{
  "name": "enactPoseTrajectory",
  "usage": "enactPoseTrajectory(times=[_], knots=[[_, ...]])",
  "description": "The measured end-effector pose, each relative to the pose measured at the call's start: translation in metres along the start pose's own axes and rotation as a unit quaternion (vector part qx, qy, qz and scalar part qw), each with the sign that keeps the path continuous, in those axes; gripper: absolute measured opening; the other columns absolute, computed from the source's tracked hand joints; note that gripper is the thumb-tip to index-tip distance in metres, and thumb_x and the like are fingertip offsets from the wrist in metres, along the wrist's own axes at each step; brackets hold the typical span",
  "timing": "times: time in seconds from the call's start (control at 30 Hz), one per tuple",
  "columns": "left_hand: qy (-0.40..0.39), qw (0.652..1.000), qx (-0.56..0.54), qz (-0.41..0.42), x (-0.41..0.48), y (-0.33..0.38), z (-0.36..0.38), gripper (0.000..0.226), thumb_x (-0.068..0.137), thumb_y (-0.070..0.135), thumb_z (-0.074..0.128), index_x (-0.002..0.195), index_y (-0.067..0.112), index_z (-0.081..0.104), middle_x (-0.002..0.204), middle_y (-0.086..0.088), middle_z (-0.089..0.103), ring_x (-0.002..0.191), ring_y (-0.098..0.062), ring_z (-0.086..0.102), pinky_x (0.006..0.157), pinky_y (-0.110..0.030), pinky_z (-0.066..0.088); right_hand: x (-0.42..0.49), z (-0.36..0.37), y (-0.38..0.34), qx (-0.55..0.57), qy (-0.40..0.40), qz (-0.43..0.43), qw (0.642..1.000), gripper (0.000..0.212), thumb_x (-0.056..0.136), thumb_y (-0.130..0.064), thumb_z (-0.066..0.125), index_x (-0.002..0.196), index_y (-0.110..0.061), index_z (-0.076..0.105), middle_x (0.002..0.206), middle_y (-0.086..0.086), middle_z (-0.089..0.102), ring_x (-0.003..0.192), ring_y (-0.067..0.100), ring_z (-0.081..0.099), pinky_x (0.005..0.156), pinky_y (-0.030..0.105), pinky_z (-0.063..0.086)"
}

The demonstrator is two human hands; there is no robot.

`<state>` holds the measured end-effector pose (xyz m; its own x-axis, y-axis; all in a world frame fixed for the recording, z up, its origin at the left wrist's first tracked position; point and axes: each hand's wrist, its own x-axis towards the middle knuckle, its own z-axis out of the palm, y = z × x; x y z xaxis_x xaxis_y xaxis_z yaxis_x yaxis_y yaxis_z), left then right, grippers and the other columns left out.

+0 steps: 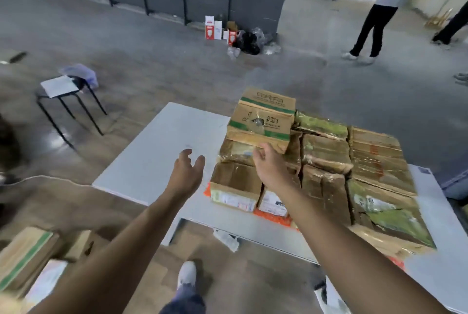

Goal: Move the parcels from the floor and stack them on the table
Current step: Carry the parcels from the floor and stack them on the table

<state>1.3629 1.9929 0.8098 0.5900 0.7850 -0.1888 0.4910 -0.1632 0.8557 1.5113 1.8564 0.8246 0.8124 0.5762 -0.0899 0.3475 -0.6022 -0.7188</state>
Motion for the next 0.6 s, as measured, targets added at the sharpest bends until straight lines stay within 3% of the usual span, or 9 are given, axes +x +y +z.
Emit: enactPoseTrajectory(times=[0.07, 0.13, 0.23, 0.33, 0.4, 0.43, 0.53, 0.6], knots=[[0.027, 0.999, 0.014, -0.024, -0.023, -0.02, -0.024, 0.051, 0.098, 0.036, 0.044, 0.142, 0.011, 0.033, 0.142, -0.017, 0.044, 0.127, -0.029, 0.046, 0.104, -0.039, 0.039, -0.015, 0.023, -0.012, 0.024, -0.036, 0.004, 0.999, 0.04, 0.103, -0.036, 0.04, 0.135, -0.014, 0.048, 0.107, -0.002, 0.058, 0.103, 0.021, 0.056, 0.076, 0.027, 0.035], [0.06, 0.997, 0.02, -0.055, -0.041, -0.041, -0.053, 0.05, 0.098, 0.034, 0.046, 0.14, 0.008, 0.036, 0.139, -0.019, 0.047, 0.126, -0.03, 0.047, 0.099, -0.035, 0.037, -0.029, 0.05, -0.031, 0.06, -0.064, -0.006, 0.996, 0.041, 0.098, -0.037, 0.046, 0.129, -0.01, 0.052, 0.106, 0.003, 0.062, 0.102, 0.021, 0.057, 0.083, 0.028, 0.041], [0.114, 0.989, 0.019, -0.093, -0.063, -0.069, -0.097, 0.046, 0.097, 0.029, 0.049, 0.134, 0.004, 0.042, 0.132, -0.019, 0.053, 0.12, -0.032, 0.052, 0.095, -0.035, 0.039, -0.037, 0.099, -0.045, 0.098, -0.11, -0.026, 0.989, 0.059, 0.082, -0.052, 0.045, 0.125, -0.013, 0.053, 0.091, -0.001, 0.061, 0.095, 0.027, 0.062, 0.092, 0.047, 0.048], [0.174, 0.977, 0.014, -0.119, -0.087, -0.098, -0.132, 0.014, 0.097, 0.019, 0.05, 0.102, 0.008, 0.056, 0.107, -0.017, 0.06, 0.1, -0.029, 0.056, 0.082, -0.034, 0.041, -0.058, 0.132, -0.074, 0.071, -0.181, -0.062, 0.979, 0.04, 0.096, -0.038, 0.045, 0.129, -0.017, 0.05, 0.109, 0.006, 0.064, 0.104, 0.028, 0.061, 0.093, 0.04, 0.047], [0.203, 0.969, -0.004, -0.14, -0.102, -0.118, -0.152, 0.01, 0.097, 0.02, 0.048, 0.087, 0.017, 0.05, 0.099, -0.012, 0.058, 0.094, -0.027, 0.056, 0.078, -0.035, 0.042, -0.069, 0.153, -0.093, 0.066, -0.211, -0.081, 0.972, 0.036, 0.098, -0.034, 0.043, 0.13, -0.019, 0.049, 0.109, 0.005, 0.062, 0.104, 0.028, 0.061, 0.091, 0.039, 0.048], [0.21, 0.966, -0.014, -0.15, -0.109, -0.129, -0.162, 0.01, 0.096, 0.024, 0.048, 0.095, 0.015, 0.05, 0.104, -0.012, 0.061, 0.098, -0.031, 0.058, 0.08, -0.037, 0.044, -0.073, 0.167, -0.102, 0.062, -0.225, -0.093, 0.968, 0.035, 0.099, -0.034, 0.043, 0.13, -0.019, 0.048, 0.109, 0.004, 0.062, 0.103, 0.027, 0.061, 0.09, 0.037, 0.047], [0.222, 0.957, -0.022, -0.187, -0.123, -0.166, -0.197, 0.038, 0.097, 0.029, 0.048, 0.127, 0.006, 0.046, 0.121, -0.016, 0.059, 0.111, -0.035, 0.055, 0.088, -0.037, 0.043, -0.085, 0.21, -0.131, 0.038, -0.265, -0.123, 0.956, 0.036, 0.101, -0.033, 0.041, 0.133, -0.017, 0.047, 0.114, 0.003, 0.061, 0.107, 0.023, 0.057, 0.084, 0.027, 0.039], [0.235, 0.946, -0.033, -0.22, -0.129, -0.192, -0.221, 0.044, 0.096, 0.032, 0.047, 0.133, 0.008, 0.043, 0.125, -0.014, 0.057, 0.112, -0.034, 0.055, 0.087, -0.035, 0.041, -0.094, 0.24, -0.151, 0.025, -0.293, -0.133, 0.946, 0.038, 0.101, -0.034, 0.04, 0.135, -0.018, 0.046, 0.115, 0.002, 0.059, 0.108, 0.021, 0.055, 0.083, 0.026, 0.035]])
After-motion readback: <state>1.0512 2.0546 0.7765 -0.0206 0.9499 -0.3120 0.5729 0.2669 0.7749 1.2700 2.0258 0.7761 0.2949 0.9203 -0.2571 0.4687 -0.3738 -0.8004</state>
